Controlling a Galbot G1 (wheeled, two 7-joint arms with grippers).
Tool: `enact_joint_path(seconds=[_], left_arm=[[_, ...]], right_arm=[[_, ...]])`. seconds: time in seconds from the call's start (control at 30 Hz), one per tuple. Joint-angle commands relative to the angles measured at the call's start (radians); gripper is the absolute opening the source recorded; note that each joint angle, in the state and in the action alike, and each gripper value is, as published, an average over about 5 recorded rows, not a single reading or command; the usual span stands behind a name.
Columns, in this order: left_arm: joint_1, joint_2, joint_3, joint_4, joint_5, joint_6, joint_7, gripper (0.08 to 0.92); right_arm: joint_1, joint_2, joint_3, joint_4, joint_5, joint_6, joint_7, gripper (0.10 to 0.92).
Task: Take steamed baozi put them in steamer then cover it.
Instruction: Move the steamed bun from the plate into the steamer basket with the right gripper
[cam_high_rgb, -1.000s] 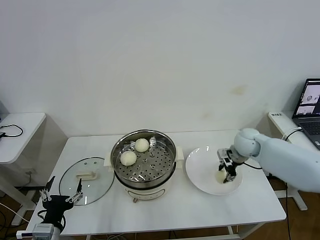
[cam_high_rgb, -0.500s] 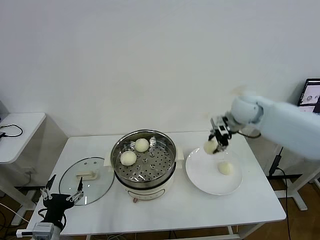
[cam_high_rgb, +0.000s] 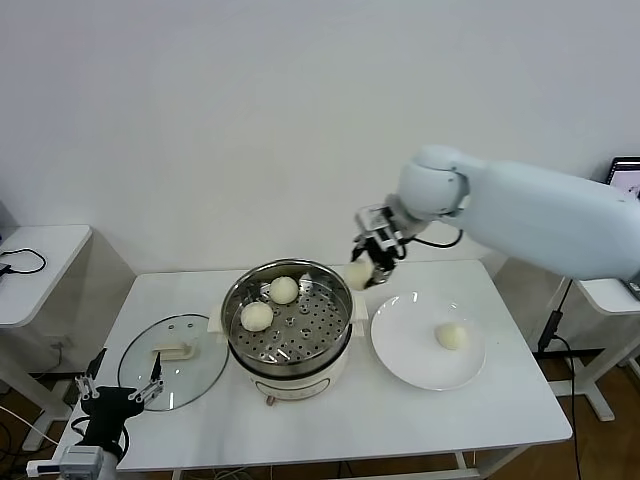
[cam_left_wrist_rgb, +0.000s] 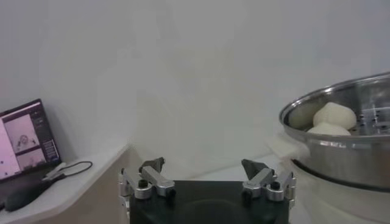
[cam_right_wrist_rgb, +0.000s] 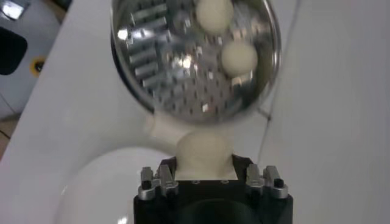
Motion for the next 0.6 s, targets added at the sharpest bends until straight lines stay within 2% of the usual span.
enact_joint_path(seconds=[0.03, 0.4, 0.6], left_arm=[[0.002, -0.01, -0.012, -0.009, 0.001, -0.001, -0.001, 0.823], [-0.001, -0.017, -0.03, -0.018, -0.001, -0.002, 0.0, 0.823], [-0.006, -0.02, -0.027, -0.013, -0.001, -0.003, -0.001, 0.823]], right_arm=[[-0.034, 0.249, -0.055, -0.075, -0.048, 0.159, 0.075, 0.59], [-0.085, 0.348, -0.118, -0.153, -0.236, 0.398, 0.096, 0.585], [-0.088, 0.368, -0.135, -0.143, -0.259, 0.474, 0.071, 0.588]])
